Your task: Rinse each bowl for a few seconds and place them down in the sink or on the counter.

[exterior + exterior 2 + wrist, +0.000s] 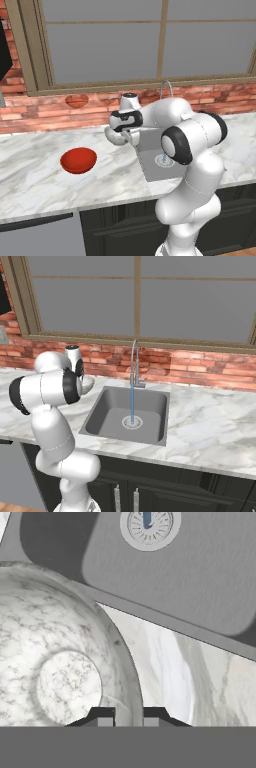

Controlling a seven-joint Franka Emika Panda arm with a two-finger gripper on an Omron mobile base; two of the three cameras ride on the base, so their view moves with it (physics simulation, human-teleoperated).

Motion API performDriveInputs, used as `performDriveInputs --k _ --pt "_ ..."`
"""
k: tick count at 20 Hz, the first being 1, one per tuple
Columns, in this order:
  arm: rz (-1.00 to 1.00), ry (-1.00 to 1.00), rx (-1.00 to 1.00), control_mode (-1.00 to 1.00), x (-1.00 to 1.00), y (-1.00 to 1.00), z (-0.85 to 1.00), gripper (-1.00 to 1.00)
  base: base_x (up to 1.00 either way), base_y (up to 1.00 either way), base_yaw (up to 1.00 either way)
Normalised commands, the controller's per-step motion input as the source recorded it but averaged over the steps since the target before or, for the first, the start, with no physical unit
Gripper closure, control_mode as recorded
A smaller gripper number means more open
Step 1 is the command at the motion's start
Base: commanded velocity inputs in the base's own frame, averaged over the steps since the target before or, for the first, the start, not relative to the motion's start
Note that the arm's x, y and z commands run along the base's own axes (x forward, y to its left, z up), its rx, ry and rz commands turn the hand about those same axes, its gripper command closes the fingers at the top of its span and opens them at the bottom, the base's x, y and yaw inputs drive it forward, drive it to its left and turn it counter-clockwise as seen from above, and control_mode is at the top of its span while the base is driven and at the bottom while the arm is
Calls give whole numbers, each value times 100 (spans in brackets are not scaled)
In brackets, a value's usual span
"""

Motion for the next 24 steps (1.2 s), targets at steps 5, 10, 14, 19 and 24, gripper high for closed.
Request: performDriveInputs --k 5,10,14,19,24 --pt "10 0 2 -100 1 11 -22 100 0 0 0" --pt "8 0 1 -100 7 8 -26 100 0 0 0" --pt "8 0 1 -100 12 6 -25 100 0 0 0" --pt "7 0 2 -100 12 5 -23 100 0 0 0" --pt "7 0 1 -100 13 10 -24 100 0 0 0"
